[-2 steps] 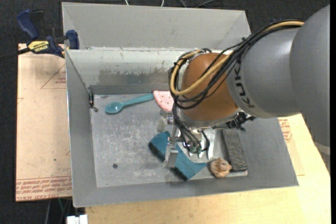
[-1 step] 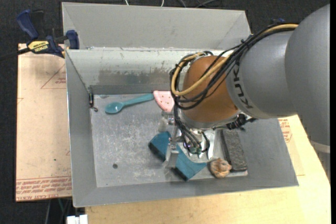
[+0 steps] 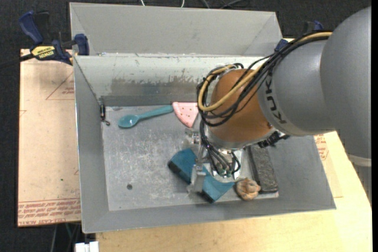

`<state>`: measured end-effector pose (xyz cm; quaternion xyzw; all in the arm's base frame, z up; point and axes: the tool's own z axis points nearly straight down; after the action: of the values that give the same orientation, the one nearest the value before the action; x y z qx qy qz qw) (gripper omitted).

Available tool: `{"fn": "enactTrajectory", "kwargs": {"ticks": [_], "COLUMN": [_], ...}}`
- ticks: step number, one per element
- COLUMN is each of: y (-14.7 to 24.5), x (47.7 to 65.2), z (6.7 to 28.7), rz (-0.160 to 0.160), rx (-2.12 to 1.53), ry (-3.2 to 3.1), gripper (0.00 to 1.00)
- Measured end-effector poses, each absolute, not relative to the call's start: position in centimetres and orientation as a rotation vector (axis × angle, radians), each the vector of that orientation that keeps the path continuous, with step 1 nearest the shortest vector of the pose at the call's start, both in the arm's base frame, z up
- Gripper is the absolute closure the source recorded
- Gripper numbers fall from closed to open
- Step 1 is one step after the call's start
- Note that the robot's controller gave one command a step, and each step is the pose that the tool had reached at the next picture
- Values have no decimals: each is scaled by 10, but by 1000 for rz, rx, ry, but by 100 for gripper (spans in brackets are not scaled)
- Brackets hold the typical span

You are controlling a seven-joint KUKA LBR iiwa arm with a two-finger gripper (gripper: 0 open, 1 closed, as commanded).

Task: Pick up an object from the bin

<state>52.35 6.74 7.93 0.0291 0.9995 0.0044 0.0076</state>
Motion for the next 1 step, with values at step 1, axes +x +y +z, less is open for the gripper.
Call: {"fn": "enactTrajectory", "kwargs": {"ticks": [1], "y": [54], "x": [520], "z": [70], "rz": [16], "rx": [30], "ry": [3131], "gripper": [100]}}
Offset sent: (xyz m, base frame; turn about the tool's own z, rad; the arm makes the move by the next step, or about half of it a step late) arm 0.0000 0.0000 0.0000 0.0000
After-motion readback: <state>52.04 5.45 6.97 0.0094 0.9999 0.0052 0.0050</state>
